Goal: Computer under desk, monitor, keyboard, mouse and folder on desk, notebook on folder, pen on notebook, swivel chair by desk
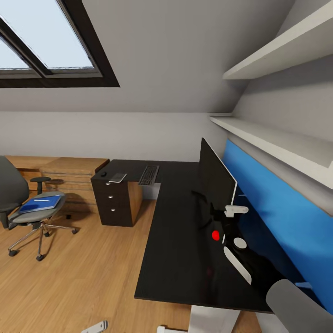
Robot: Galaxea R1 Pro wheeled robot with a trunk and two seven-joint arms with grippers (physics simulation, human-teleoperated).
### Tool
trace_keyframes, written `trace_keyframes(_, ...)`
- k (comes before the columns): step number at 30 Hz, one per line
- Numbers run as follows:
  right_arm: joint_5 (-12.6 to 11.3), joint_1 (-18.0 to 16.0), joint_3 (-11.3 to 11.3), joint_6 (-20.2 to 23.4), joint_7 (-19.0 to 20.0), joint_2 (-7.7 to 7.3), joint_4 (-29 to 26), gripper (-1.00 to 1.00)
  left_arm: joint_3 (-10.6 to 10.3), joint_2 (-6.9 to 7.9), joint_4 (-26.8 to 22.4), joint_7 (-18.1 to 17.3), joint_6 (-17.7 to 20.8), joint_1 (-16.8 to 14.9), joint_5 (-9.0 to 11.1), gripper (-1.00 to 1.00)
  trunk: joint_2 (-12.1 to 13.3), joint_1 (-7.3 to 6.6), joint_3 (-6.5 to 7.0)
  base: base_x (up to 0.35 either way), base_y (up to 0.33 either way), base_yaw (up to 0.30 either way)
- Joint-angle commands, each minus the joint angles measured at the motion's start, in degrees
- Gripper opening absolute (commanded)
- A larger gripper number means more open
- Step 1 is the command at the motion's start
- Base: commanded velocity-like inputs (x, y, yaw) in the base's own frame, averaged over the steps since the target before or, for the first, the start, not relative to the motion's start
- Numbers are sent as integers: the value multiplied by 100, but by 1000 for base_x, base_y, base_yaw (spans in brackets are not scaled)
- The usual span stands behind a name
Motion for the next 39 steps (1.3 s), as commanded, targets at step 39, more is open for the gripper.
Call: trace_keyframes(39,-55,-10,42,-39,-36,0,3,100,-45,8,-4,45,-31,-6,61,100,-6,1,-8,-22,12,0)
